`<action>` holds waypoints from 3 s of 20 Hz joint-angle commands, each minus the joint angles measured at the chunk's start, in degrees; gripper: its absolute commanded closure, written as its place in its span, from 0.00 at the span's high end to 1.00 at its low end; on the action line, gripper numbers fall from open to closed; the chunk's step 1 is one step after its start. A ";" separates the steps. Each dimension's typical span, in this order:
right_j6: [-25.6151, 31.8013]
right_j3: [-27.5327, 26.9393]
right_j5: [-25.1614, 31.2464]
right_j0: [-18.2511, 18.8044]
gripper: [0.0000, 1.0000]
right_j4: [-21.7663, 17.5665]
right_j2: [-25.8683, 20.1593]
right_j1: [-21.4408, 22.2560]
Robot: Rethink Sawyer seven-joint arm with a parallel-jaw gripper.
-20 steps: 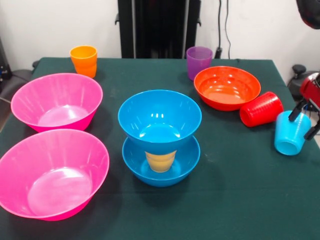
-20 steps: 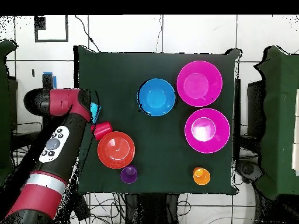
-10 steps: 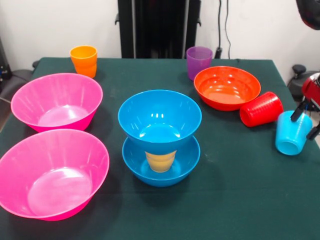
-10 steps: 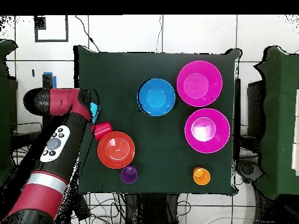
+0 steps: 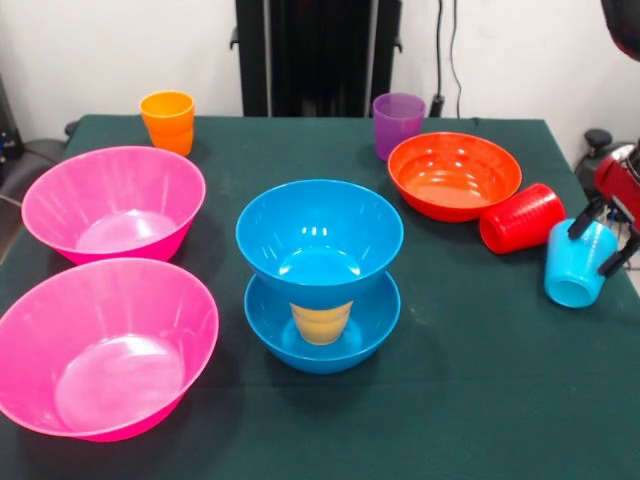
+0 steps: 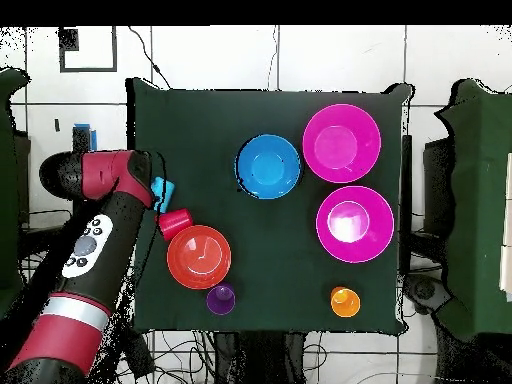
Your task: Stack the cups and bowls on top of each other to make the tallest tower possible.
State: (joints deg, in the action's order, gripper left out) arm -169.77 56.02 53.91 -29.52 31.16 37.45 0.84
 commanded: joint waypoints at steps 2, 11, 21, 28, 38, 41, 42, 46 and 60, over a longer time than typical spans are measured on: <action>-6.90 -2.79 10.35 -1.62 1.00 -4.39 -2.12 -3.86; -7.69 -4.63 16.39 -2.51 1.00 -3.98 -0.49 -2.63; -8.69 -4.99 15.09 -2.78 1.00 -2.35 -1.40 -3.16; -9.12 -4.40 13.68 -2.72 1.00 -1.30 -2.91 -3.51; -7.90 -3.02 13.79 -1.69 1.00 0.90 -7.04 -3.63; -7.77 -3.14 13.75 -1.41 1.00 1.06 -7.60 -3.65; -8.02 -3.26 13.55 -1.55 1.00 1.11 -7.71 -3.79; -8.13 -3.14 14.75 -1.72 1.00 1.02 -7.90 -3.06; -11.23 -5.23 17.38 -3.28 1.00 0.26 -6.27 -4.92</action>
State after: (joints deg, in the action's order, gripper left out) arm -169.77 52.38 67.39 -32.53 30.90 37.88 -0.58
